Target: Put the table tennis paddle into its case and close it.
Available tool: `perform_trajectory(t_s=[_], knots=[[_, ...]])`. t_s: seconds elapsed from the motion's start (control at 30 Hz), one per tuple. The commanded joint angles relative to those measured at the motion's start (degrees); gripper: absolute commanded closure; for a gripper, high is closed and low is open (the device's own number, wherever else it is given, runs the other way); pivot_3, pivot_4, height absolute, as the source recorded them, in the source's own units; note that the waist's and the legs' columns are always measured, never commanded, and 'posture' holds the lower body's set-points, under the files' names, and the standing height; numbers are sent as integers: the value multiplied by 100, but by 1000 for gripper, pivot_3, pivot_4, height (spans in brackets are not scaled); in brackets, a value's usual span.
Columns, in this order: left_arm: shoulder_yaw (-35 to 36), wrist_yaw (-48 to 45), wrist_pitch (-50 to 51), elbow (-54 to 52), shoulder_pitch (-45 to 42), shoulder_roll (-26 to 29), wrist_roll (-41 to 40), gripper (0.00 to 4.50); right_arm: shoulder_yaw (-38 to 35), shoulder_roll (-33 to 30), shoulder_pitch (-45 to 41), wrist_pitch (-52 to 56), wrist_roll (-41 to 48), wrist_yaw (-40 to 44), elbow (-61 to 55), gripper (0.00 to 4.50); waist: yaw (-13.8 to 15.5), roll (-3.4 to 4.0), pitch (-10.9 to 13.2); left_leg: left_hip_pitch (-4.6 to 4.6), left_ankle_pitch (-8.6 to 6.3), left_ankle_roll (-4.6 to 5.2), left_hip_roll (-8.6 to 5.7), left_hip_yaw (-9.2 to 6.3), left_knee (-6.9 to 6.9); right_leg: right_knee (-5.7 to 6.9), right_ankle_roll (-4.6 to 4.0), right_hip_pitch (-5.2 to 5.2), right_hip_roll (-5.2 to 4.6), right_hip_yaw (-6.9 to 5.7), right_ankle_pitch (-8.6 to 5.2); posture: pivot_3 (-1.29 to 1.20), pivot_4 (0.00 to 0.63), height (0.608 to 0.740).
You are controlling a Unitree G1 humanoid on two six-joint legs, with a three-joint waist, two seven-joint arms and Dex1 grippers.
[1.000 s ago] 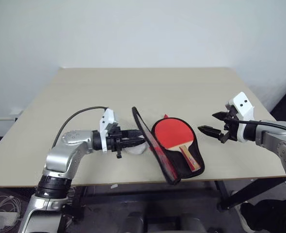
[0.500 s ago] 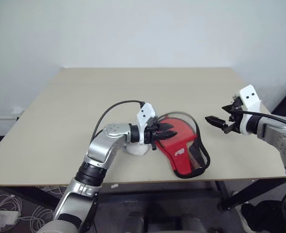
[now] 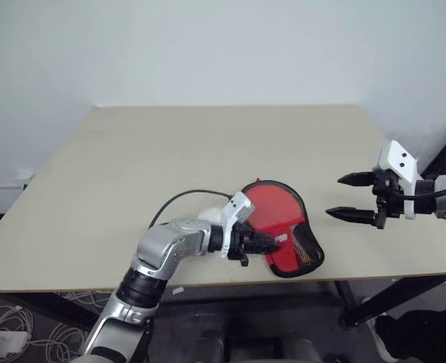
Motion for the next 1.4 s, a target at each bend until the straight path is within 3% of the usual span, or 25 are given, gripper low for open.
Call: perform_trajectory(t_s=[0.03, 0.13, 0.33, 0.73, 1.03, 1.4], knots=[[425, 313, 635, -364, 116, 21, -389, 3030, -55, 114, -115, -50, -5, -105, -188, 0, 2, 0, 0, 0, 0, 0, 0, -1, 0, 0, 0, 1, 0, 0, 0, 0, 0, 740], [564, 437, 980, -573, 285, 110, -585, 2457, -47, 199, -29, 10, 7, -196, -315, 0, 3, 0, 0, 0, 0, 0, 0, -2, 0, 1, 0, 0, 0, 0, 0, 0, 0, 740], [513, 657, 1275, -769, 559, 210, -711, 484, -96, 331, 93, 173, 79, -350, -522, 0, 35, -1, 0, 1, -1, -1, -1, -2, 2, 0, -9, 2, -2, -1, -4, 0, 0, 740], [418, 1138, 1016, 132, 436, -500, -552, 484, -223, 461, 277, 400, 238, -660, -838, 0, 84, -2, -1, 3, -1, -1, -6, -3, 9, -2, -14, 8, -5, -1, -6, 0, 0, 740], [576, 1649, 971, 1110, 89, -1335, -431, 484, -250, 544, 351, 514, 339, -855, -1000, 0, 134, -3, -3, 2, -3, 2, -13, -11, 24, -4, -11, 15, -8, -4, -5, 0, 0, 740], [805, 2222, 1183, 1586, -160, -1710, -324, 484, -175, 618, 353, 574, 392, -1018, -1080, 0, 137, -3, -4, 3, -4, 3, -18, -26, 33, -8, -11, 20, -10, -14, -5, 0, 0, 740]])
